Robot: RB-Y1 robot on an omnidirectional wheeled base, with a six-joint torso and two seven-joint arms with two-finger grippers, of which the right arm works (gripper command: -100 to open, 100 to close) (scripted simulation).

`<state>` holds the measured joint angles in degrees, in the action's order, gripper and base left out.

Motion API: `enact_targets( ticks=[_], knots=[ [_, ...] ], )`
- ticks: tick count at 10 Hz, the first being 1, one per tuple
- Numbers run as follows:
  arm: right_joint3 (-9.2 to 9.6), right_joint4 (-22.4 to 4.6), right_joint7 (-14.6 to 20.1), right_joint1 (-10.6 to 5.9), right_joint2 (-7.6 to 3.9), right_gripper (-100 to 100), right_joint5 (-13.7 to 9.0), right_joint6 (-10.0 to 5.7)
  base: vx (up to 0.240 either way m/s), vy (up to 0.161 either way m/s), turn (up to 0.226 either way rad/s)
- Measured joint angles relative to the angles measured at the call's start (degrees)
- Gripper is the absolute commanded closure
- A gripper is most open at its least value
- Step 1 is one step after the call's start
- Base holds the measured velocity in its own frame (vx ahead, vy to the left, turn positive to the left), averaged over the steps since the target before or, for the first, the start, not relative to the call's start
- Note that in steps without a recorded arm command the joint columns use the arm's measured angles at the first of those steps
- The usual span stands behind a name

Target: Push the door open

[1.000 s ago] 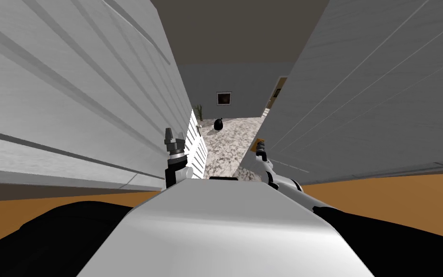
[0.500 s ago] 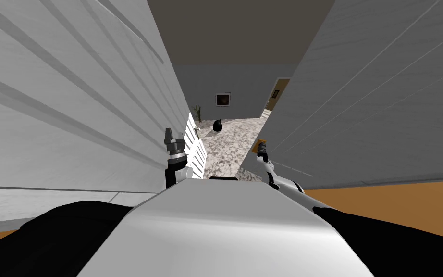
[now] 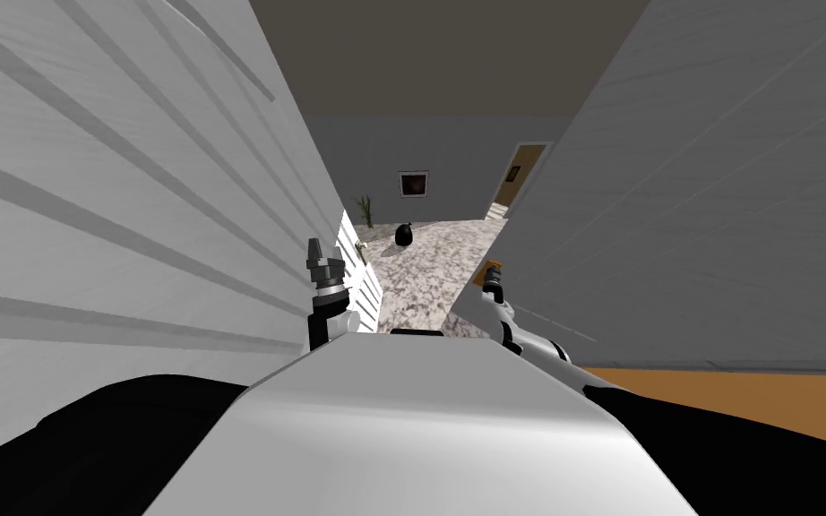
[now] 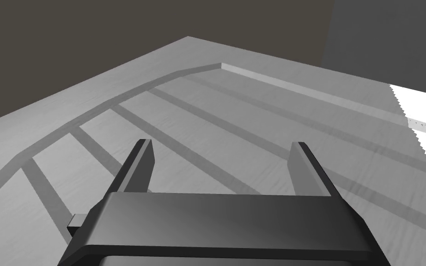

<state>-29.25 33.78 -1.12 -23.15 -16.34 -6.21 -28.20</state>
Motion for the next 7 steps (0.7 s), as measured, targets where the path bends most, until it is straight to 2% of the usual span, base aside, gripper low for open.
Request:
enact_targets(
  ticks=[2,3,4,5,6,7],
  knots=[
    [-0.80,1.0,-0.3,0.66,-0.31,100,-0.3,0.57,0.104,0.006,-0.015],
    [-0.83,0.4,-0.1,0.28,-0.86,100,-0.3,0.25,0.034,0.006,-0.005],
    [-0.95,-0.9,0.0,-0.34,-1.35,100,-0.3,-0.25,0.126,0.012,-0.051],
    [-1.21,-3.8,0.1,-1.16,-2.06,100,-0.4,-1.46,0.128,0.012,-0.038],
    [-1.76,-1.4,-0.3,0.17,-1.23,100,-0.6,-0.71,0.170,-0.001,-0.047],
    [-2.37,-0.6,-0.7,0.82,-0.97,100,-0.8,-0.09,0.223,-0.003,-0.052]
  ],
)
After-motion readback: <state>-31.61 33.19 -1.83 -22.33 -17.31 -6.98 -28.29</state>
